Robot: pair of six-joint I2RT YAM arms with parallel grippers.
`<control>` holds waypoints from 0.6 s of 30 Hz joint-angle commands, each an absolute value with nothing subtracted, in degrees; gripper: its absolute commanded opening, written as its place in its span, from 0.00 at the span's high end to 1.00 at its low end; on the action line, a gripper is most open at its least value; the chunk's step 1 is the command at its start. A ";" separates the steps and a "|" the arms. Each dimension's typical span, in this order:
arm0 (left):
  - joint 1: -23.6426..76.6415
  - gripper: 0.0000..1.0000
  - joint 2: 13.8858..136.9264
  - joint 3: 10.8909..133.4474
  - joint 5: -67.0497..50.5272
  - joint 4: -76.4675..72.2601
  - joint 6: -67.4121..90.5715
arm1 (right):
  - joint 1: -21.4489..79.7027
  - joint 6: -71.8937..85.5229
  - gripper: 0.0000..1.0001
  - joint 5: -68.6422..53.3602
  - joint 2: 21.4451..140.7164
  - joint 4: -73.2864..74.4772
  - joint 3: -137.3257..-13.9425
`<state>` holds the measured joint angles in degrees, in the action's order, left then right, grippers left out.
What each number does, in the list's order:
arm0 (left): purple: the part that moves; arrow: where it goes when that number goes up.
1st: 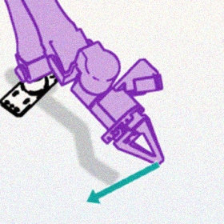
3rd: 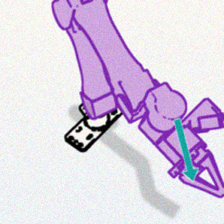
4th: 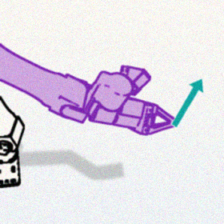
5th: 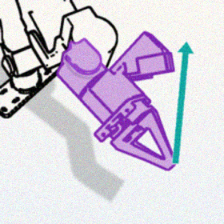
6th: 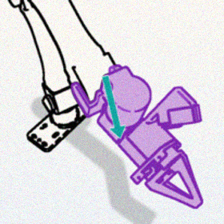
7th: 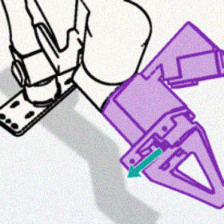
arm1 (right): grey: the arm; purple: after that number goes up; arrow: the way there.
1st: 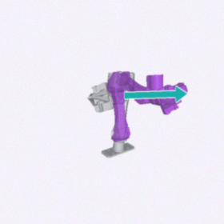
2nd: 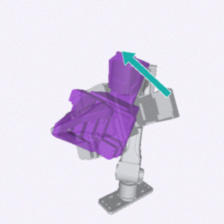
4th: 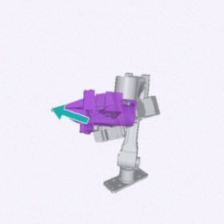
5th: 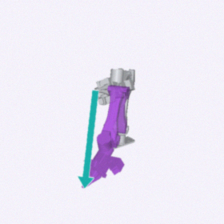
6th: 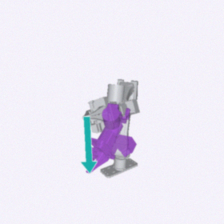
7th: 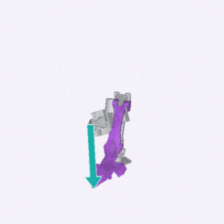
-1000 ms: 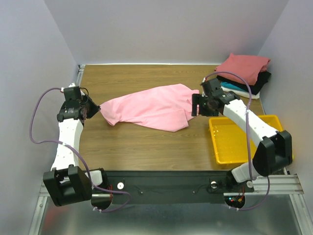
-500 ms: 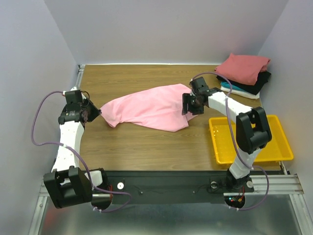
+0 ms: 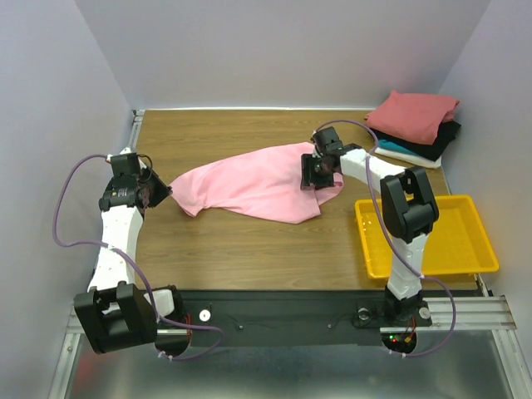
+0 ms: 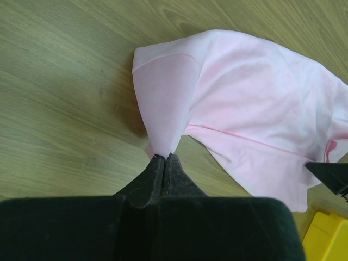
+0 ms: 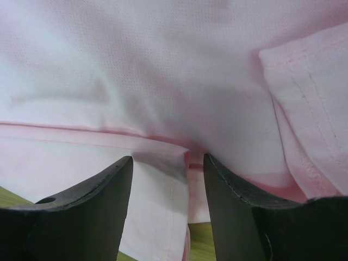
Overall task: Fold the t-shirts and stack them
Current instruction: Flatten the tshirt out
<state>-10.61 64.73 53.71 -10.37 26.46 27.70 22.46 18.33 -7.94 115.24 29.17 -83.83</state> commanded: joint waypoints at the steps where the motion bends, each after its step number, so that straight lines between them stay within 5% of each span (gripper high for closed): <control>1: -10.72 1.00 64.60 54.58 -9.93 26.10 26.37 | 22.15 17.75 0.41 -9.23 115.92 26.63 -86.75; 9: -10.72 1.00 64.95 54.49 -10.02 26.01 26.54 | 22.15 19.42 0.61 -10.11 114.96 26.63 -83.94; 14: -10.72 1.00 64.95 54.14 -10.02 25.84 26.37 | 22.15 19.60 0.84 -10.90 114.52 26.63 -81.92; 15: -10.64 1.00 64.95 54.14 -10.02 25.84 26.45 | 22.15 19.60 0.95 -10.90 114.61 26.63 -81.74; 18: -10.81 1.00 64.86 54.23 -10.11 25.84 26.46 | 22.15 19.25 1.00 -10.72 113.65 26.72 -82.26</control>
<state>-10.61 65.12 53.71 -10.31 26.44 27.44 22.46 19.55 -10.35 115.63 27.97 -81.54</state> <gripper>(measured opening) 0.026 0.018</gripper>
